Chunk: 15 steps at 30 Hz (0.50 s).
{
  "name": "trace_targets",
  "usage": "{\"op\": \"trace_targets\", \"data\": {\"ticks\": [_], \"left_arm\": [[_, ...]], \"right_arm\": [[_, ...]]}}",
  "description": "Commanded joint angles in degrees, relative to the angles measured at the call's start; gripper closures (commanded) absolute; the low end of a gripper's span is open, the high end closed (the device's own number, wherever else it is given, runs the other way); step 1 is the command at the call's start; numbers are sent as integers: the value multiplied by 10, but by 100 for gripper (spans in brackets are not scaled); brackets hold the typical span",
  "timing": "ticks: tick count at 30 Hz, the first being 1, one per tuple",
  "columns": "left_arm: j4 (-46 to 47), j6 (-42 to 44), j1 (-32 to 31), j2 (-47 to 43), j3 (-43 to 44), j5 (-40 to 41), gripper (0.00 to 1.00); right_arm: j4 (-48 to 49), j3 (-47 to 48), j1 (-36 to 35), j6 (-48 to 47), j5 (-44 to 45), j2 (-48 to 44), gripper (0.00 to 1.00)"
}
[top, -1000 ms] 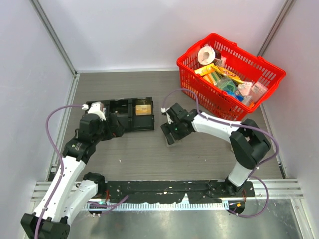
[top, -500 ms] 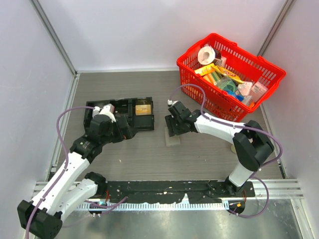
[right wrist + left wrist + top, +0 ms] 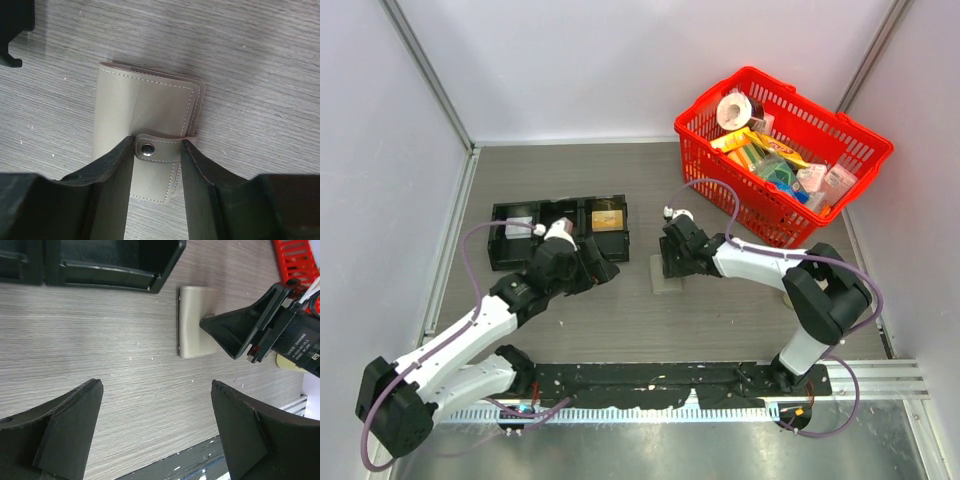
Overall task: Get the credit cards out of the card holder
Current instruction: Open the card holder at the center of the board.
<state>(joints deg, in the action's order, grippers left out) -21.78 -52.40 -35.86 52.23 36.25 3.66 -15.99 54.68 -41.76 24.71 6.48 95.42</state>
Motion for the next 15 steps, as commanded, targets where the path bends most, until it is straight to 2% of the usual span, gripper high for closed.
{"op": "trace_targets", "data": {"ticks": [1, 2, 5, 15], "left_arm": [[96, -59, -35, 37, -10, 27, 7], [102, -61, -46, 49, -8, 33, 8], [116, -65, -73, 91, 4, 50, 8], [167, -98, -121, 210, 4, 94, 21]], "right_arm": [[34, -46, 0, 11, -23, -25, 66], [40, -55, -1, 11, -35, -28, 70], [79, -80, -1, 18, -76, -48, 72], [198, -138, -1, 59, -185, -83, 83]]}}
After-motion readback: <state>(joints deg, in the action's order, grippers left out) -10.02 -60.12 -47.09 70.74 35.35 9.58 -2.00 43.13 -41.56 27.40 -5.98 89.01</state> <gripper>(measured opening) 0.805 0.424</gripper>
